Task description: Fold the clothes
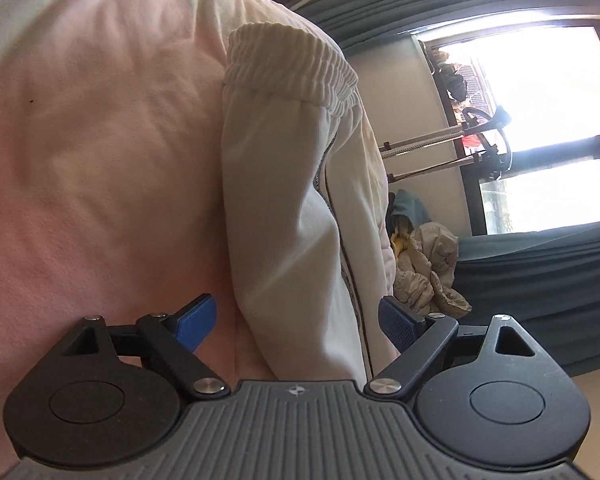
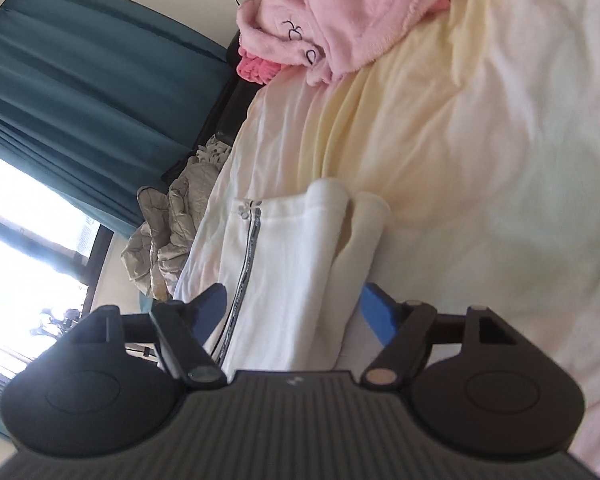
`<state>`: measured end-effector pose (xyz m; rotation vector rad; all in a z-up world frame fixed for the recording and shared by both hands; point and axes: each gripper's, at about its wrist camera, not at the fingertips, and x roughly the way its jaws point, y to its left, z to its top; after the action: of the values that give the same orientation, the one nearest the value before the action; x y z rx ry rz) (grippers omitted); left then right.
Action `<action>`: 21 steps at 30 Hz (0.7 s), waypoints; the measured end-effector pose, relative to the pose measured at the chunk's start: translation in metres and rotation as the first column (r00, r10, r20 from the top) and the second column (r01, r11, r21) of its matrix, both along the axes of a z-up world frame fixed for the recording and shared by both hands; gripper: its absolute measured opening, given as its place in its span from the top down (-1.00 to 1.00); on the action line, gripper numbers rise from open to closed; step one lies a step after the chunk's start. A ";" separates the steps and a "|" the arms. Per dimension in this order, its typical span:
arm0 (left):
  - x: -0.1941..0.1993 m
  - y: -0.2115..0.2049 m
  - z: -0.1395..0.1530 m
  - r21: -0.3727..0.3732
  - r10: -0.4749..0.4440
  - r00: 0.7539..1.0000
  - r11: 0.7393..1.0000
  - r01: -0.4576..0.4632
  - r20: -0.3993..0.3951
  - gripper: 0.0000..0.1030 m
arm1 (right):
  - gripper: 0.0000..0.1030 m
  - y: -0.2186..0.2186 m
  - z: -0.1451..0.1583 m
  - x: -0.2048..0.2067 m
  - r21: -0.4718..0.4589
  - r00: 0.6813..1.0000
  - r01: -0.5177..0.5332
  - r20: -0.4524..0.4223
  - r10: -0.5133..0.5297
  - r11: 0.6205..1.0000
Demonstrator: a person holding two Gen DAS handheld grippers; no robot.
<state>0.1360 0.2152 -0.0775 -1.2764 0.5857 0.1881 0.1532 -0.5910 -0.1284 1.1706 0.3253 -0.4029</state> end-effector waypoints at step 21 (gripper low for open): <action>0.072 0.003 -0.017 0.176 0.084 0.988 0.979 -0.106 0.126 0.61 | 0.80 0.001 -0.048 0.067 -0.206 0.999 0.039 0.024 -0.035 0.978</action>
<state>0.2079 0.2181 -0.0948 -1.1297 0.3965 0.2386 0.2206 -0.5902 -0.1762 0.9773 0.2379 -0.4459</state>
